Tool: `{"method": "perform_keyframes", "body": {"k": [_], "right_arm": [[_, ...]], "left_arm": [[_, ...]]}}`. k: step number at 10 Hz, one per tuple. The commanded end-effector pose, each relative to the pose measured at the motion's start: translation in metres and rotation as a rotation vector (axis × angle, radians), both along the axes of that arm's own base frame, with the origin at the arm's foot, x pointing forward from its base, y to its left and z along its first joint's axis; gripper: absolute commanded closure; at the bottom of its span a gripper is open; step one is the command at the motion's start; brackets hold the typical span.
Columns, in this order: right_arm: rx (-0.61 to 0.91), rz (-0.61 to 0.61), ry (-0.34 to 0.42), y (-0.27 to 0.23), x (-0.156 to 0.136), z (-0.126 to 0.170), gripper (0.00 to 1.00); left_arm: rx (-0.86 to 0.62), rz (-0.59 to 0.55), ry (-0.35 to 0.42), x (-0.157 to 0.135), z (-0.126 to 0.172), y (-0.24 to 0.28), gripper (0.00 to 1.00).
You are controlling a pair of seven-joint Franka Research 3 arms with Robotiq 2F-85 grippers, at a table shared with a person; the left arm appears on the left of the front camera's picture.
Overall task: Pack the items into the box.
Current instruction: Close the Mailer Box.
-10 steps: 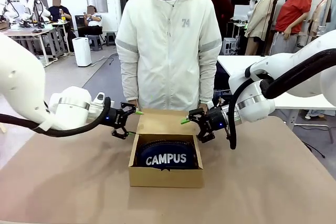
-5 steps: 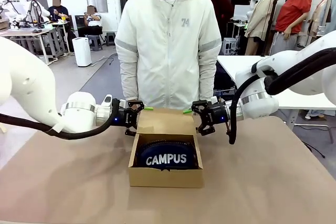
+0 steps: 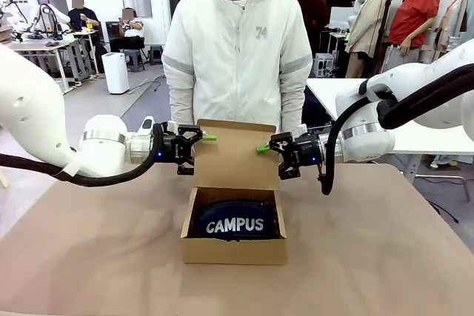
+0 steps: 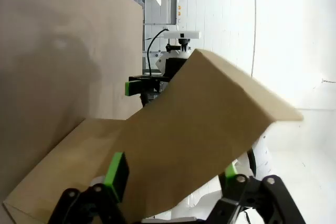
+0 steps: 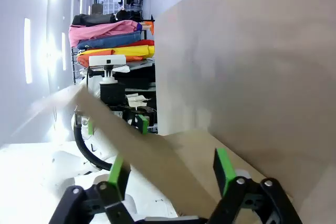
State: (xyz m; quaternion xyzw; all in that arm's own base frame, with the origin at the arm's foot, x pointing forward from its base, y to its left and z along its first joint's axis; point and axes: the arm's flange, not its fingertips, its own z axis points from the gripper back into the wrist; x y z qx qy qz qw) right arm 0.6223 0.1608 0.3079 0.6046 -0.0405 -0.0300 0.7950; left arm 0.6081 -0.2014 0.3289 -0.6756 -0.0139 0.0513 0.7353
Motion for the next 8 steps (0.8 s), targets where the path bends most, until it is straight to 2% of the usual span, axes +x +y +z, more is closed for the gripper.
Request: {"method": "perform_keyframes", "body": {"k": [1, 3, 4, 5, 8], "right_arm": [[0.031, -0.013, -0.074, 0.0014, -0.0069, -0.0039, 0.38], [0.048, 0.005, -0.108, -0.0005, -0.0107, -0.0044, 0.38], [0.059, 0.028, -0.135, -0.0036, -0.0119, -0.0057, 0.38], [0.010, 0.009, -0.068, 0.0001, -0.0020, -0.0026, 0.38], [0.010, 0.009, -0.068, 0.0001, -0.0020, -0.0026, 0.38]], "left_arm": [[0.006, 0.007, -0.009, -0.0081, -0.0094, 0.0035, 0.39], [0.008, 0.026, 0.002, -0.0062, -0.0086, 0.0016, 0.39], [0.040, 0.080, 0.095, -0.0031, -0.0057, 0.0001, 0.39], [0.009, 0.005, 0.013, -0.0036, -0.0089, 0.0027, 0.39], [0.009, 0.005, 0.013, -0.0036, -0.0089, 0.0027, 0.39]]}}
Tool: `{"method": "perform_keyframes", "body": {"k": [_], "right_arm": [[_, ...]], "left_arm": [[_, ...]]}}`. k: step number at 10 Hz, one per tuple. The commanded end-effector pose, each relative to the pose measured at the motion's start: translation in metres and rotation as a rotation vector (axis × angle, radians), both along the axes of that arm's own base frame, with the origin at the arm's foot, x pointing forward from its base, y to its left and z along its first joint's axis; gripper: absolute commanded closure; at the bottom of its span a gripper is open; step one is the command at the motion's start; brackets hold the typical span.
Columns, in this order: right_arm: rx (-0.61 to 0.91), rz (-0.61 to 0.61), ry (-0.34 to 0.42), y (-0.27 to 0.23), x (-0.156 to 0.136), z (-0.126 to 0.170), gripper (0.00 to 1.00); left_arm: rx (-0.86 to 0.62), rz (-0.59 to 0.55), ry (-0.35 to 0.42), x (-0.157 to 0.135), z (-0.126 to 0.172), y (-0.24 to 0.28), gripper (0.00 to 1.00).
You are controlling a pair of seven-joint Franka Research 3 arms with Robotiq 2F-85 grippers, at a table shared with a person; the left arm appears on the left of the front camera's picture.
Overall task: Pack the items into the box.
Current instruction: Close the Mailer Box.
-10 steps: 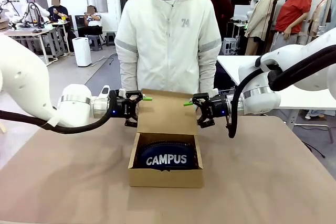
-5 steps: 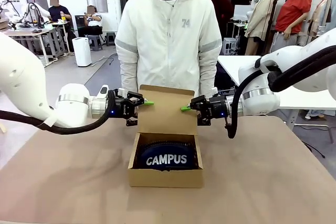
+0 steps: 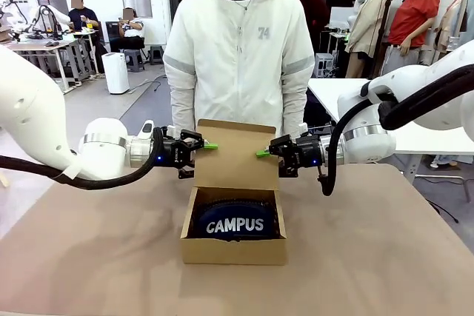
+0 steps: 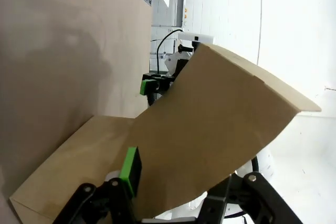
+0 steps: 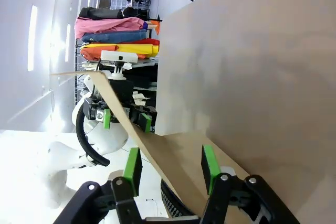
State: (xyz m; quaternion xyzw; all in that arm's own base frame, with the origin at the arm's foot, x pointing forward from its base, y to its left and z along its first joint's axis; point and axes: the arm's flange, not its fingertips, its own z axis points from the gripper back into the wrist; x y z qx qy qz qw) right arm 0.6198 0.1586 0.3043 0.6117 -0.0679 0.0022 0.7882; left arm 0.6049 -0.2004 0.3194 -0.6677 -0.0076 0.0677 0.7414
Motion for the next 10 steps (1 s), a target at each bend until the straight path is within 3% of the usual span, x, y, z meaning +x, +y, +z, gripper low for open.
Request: {"method": "perform_keyframes", "body": {"k": [1, 2, 3, 4, 6, 7, 8, 10], "right_arm": [[-0.005, -0.009, 0.015, 0.002, 0.000, 0.001, 0.38], [0.000, 0.000, 0.000, 0.000, 0.000, 0.000, 0.38], [0.037, 0.062, -0.086, 0.002, -0.002, 0.005, 0.38], [0.072, 0.081, -0.183, 0.000, -0.008, 0.008, 0.38], [0.183, 0.152, -0.331, -0.010, -0.015, 0.011, 0.38], [0.224, 0.183, -0.416, -0.013, -0.020, 0.013, 0.38], [0.241, 0.200, -0.485, -0.014, -0.026, 0.014, 0.38], [0.213, 0.209, -0.596, -0.008, -0.036, 0.010, 0.38]], "left_arm": [[-0.010, -0.010, -0.019, 0.000, 0.001, 0.002, 0.39], [-0.010, -0.010, -0.019, 0.000, 0.001, 0.002, 0.39], [-0.001, -0.001, -0.001, 0.000, 0.000, 0.000, 0.39], [-0.015, -0.034, -0.096, -0.001, 0.001, -0.001, 0.39], [-0.024, -0.013, -0.202, -0.011, -0.004, 0.005, 0.39], [-0.030, 0.010, -0.312, -0.017, -0.003, 0.009, 0.39], [-0.058, 0.024, -0.475, -0.024, 0.000, 0.013, 0.39], [-0.123, -0.052, -0.729, -0.037, -0.001, 0.015, 0.39]]}}
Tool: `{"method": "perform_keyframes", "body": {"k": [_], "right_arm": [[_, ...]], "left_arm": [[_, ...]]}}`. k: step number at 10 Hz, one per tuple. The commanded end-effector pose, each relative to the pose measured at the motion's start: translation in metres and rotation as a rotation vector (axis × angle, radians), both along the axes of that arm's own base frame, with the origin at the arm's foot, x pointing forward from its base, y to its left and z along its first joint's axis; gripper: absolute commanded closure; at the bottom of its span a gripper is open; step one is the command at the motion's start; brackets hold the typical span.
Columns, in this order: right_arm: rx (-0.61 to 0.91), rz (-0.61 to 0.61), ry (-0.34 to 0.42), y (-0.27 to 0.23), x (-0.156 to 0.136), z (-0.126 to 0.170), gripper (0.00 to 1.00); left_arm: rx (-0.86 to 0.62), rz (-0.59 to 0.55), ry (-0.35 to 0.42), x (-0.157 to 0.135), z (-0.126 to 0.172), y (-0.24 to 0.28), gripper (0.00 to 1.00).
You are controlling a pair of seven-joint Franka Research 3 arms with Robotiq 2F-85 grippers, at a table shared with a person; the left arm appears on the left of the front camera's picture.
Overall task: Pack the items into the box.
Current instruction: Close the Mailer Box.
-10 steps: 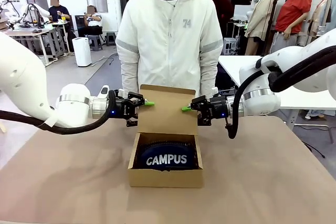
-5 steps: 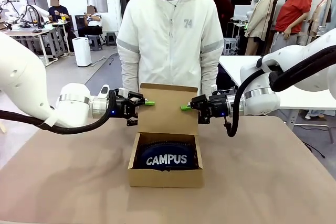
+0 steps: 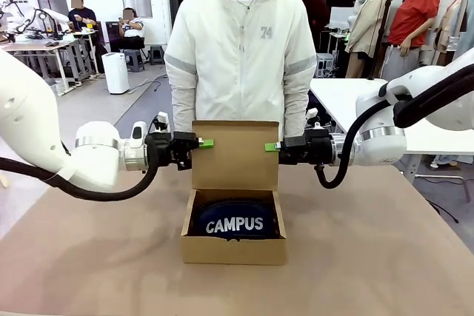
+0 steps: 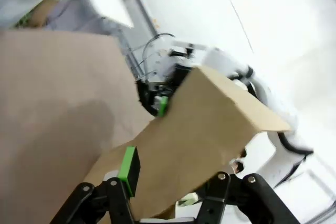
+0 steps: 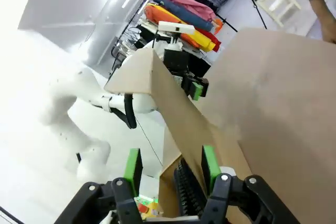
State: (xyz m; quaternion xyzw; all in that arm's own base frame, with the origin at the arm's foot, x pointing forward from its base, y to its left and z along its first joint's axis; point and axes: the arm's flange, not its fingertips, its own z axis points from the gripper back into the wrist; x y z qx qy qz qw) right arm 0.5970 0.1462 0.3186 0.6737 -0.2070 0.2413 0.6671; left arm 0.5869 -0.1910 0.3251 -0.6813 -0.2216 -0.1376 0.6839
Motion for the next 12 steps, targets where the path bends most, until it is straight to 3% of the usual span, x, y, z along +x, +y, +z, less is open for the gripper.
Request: {"method": "perform_keyframes", "body": {"k": [1, 2, 4, 5, 6, 10, 11, 12], "right_arm": [[-0.028, -0.048, -0.122, 0.011, -0.017, -0.010, 0.38], [-0.035, -0.090, -0.186, 0.016, -0.020, -0.015, 0.38], [0.039, -0.147, -0.276, 0.013, -0.028, -0.011, 0.38], [-0.014, -0.048, -0.170, 0.011, -0.014, -0.018, 0.38], [-0.014, -0.048, -0.170, 0.011, -0.014, -0.018, 0.38], [-0.004, -0.070, -0.191, 0.010, -0.018, -0.022, 0.38], [0.057, -0.046, -0.313, 0.005, -0.028, -0.020, 0.38], [0.110, -0.025, -0.420, 0.000, -0.038, -0.018, 0.38]], "left_arm": [[-0.073, -0.117, -0.221, -0.025, -0.009, 0.007, 0.39], [-0.062, -0.178, -0.275, -0.029, -0.012, 0.008, 0.39], [-0.001, -0.254, -0.269, -0.032, -0.022, 0.009, 0.39], [0.007, -0.216, -0.188, -0.028, -0.027, 0.010, 0.39], [-0.028, -0.219, -0.266, -0.034, -0.017, 0.003, 0.39], [-0.016, -0.227, -0.251, -0.032, -0.022, 0.005, 0.39], [-0.022, -0.223, -0.399, -0.039, -0.019, 0.009, 0.39], [-0.003, -0.172, -0.489, -0.044, -0.018, 0.015, 0.39]]}}
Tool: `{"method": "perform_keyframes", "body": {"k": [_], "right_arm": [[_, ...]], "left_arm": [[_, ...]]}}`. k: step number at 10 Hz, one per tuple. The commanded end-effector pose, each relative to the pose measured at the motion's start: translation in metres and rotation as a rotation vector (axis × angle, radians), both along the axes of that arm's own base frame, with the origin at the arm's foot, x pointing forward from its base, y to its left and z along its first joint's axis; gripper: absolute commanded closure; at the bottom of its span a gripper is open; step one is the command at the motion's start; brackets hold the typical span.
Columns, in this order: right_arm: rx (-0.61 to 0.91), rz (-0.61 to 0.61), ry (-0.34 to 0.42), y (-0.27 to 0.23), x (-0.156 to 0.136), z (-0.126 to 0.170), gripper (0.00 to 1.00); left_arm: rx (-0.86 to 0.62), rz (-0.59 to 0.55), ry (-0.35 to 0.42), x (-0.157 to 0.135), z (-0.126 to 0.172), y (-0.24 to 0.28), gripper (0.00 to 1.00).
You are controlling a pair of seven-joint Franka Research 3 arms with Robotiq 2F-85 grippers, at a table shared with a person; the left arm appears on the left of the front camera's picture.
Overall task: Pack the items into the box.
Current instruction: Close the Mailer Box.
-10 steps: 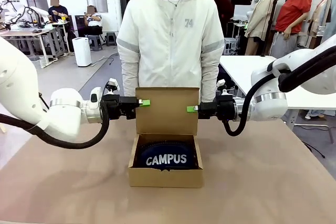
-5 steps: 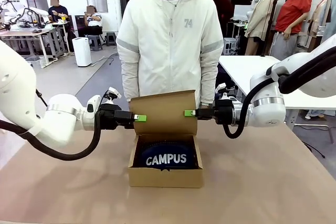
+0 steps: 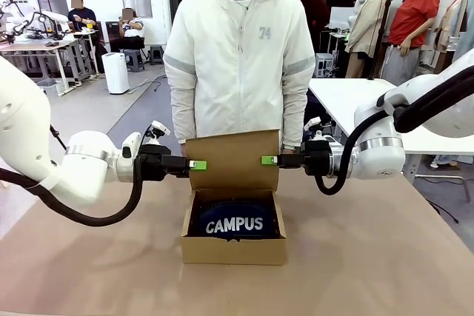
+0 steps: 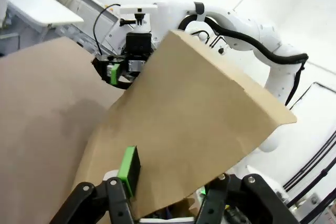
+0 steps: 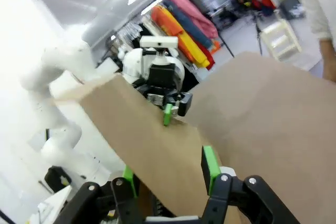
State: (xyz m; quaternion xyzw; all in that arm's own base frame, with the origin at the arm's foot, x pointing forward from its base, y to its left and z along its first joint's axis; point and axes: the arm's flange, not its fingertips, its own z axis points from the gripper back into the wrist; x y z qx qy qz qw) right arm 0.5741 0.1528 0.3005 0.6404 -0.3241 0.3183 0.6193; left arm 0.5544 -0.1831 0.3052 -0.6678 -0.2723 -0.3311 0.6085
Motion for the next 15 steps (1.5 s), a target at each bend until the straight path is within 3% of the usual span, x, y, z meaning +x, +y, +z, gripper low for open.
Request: {"method": "perform_keyframes", "body": {"k": [1, 4, 6, 8, 9, 10, 12, 14, 15], "right_arm": [[0.099, 0.067, -0.239, -0.009, -0.026, 0.003, 0.38], [0.141, 0.124, -0.492, -0.009, -0.051, 0.000, 0.38], [0.114, 0.123, -0.566, -0.007, -0.061, -0.010, 0.38], [0.094, 0.110, -0.588, -0.012, -0.067, -0.013, 0.38], [0.086, 0.108, -0.604, -0.016, -0.070, -0.012, 0.38], [0.066, 0.112, -0.608, -0.022, -0.074, -0.011, 0.00], [-0.034, 0.140, -0.581, -0.052, -0.083, -0.011, 0.00], [-0.024, 0.011, -0.559, -0.087, -0.084, -0.009, 0.00], [0.021, -0.082, -0.565, -0.086, -0.082, -0.002, 0.00]], "left_arm": [[-0.019, 0.062, -0.182, -0.017, 0.002, 0.010, 0.39], [-0.034, 0.105, -0.394, -0.036, 0.005, 0.011, 0.39], [-0.052, 0.042, -0.493, -0.054, 0.000, 0.010, 0.39], [-0.069, 0.017, -0.520, -0.071, -0.009, 0.015, 0.39], [-0.065, 0.021, -0.500, -0.078, -0.015, 0.020, 0.08], [-0.037, 0.028, -0.493, -0.085, -0.020, 0.029, 0.00], [-0.014, 0.071, -0.529, -0.103, -0.018, 0.063, 0.00], [-0.054, 0.147, -0.549, -0.117, -0.015, 0.101, 0.00], [-0.119, 0.265, -0.560, -0.119, -0.009, 0.113, 0.00]]}}
